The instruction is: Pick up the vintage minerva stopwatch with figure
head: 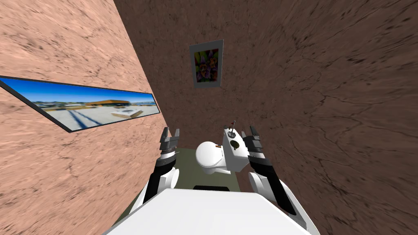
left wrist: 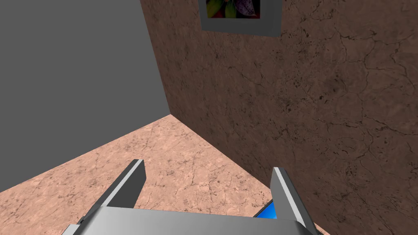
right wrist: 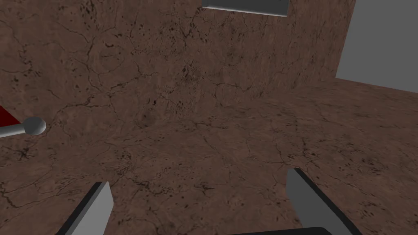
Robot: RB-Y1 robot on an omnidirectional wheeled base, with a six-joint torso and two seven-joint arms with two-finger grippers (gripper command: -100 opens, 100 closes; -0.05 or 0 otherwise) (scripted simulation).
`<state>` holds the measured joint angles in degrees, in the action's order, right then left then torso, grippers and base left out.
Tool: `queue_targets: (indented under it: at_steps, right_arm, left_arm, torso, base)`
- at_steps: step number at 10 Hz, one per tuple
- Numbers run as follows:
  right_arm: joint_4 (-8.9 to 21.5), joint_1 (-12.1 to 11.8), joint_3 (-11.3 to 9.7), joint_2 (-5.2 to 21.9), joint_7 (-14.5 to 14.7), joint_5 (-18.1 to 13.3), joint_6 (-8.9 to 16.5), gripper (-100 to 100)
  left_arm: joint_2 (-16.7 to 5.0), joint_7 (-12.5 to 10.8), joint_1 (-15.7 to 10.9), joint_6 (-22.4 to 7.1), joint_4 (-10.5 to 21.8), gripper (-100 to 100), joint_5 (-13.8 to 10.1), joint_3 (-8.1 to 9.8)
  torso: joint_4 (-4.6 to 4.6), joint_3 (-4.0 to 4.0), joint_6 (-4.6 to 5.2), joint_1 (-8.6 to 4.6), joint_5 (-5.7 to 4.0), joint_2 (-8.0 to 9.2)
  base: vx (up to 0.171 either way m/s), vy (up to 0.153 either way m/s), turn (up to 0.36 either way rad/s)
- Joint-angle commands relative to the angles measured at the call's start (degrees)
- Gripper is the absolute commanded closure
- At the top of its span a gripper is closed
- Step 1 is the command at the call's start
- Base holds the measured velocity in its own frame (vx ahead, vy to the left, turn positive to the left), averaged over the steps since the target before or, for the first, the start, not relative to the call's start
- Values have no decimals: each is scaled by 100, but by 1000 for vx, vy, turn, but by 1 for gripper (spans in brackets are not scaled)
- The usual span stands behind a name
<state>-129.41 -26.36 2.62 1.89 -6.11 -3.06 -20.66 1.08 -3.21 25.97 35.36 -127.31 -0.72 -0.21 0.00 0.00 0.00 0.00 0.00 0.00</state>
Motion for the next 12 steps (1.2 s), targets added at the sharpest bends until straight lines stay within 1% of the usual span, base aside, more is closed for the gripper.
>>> queue_targets:
  at_steps: [1, 3, 7, 8, 10, 11, 12]
  right_arm:
    - [50, -24, 19, 158, 26, -21, -1, -100]
    - [161, -81, 64, 445, 87, -64, -4, -100]
    - [518, -291, 225, 1202, 292, -184, -17, -100]
    - [518, -291, 225, 1276, 292, -184, -17, -100]
    - [743, -438, 335, 1661, 426, -252, -28, -100]
    - [743, -438, 335, 1789, 426, -252, -28, -100]
    - [864, -520, 395, 1970, 499, -286, -34, -100]
  left_arm:
    - [0, 0, 0, 0, 0, 0, 0, 0]
    - [0, 0, 0, 0, 0, 0, 0, 0]
    - [0, 0, 0, 0, 0, 0, 0, -1]
    - [1, 0, 0, 0, 0, 0, 0, -1]
    - [0, 0, 0, 0, 0, 0, 0, -1]
    - [0, 0, 0, 0, 0, 0, 0, -1]
    - [0, 0, 0, 0, 0, 0, 0, 0]
  torso:
    - [0, 0, 0, 0, 0, 0]
    - [0, 0, -1, 6, 1, 1]
    - [0, 1, -1, 19, 4, 1]
    - [0, 2, -1, 22, 5, 3]
    - [1, 1, -1, 15, 4, 2]
    - [0, 0, -1, 18, 4, 0]
    - [0, 1, 1, 14, 4, 1]
  base:
    - [0, 12, 37]
    - [-3, 29, 56]
    - [-5, 56, 91]
    - [-7, 48, 25]
    - [1, 51, 115]
    - [-2, 41, 32]
    - [-1, 49, 87]
